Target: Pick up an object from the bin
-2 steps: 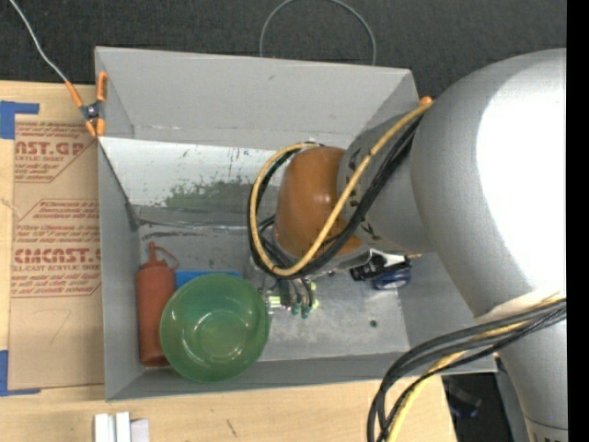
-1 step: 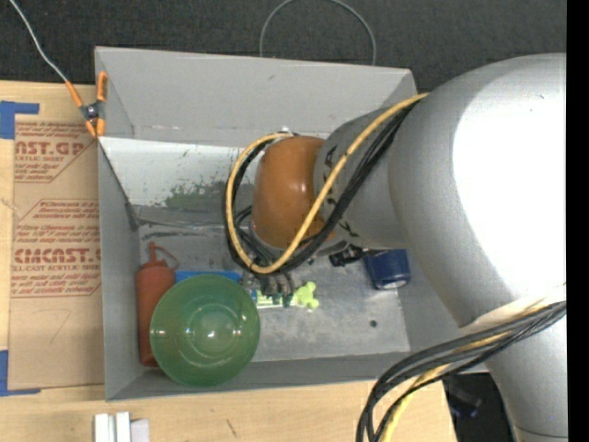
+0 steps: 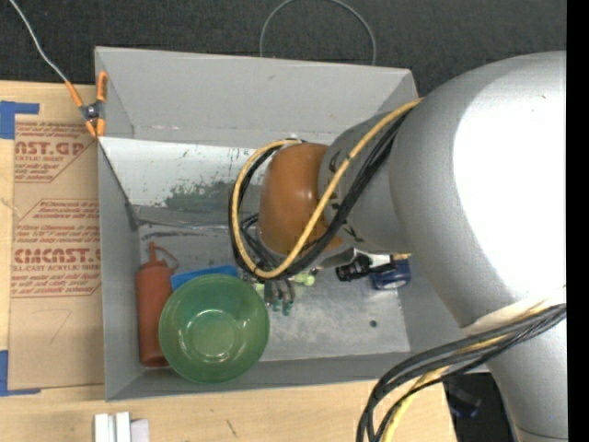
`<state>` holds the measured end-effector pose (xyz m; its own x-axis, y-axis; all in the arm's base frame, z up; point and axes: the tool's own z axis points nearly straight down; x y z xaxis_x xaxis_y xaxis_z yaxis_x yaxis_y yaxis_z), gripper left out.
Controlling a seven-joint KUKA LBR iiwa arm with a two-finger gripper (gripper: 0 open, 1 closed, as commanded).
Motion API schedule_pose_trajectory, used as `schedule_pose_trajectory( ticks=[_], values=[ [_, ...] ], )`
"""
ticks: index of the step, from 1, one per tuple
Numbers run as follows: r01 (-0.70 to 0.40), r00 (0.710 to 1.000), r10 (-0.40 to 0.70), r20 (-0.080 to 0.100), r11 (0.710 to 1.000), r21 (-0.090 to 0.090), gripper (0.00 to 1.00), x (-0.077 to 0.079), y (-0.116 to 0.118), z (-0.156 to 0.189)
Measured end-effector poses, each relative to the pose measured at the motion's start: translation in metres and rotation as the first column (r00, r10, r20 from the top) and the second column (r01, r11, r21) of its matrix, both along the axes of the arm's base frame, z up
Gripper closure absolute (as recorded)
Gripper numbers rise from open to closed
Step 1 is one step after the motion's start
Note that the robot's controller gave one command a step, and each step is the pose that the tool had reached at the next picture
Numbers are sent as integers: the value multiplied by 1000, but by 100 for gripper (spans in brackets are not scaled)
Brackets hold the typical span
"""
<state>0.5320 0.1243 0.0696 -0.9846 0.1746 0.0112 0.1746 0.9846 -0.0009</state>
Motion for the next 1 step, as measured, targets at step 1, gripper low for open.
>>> schedule_pose_trajectory(
  ticks=[1],
  values=[
    [0, 1000, 0, 0, 1000, 0, 100, 0, 0, 0]
  ],
)
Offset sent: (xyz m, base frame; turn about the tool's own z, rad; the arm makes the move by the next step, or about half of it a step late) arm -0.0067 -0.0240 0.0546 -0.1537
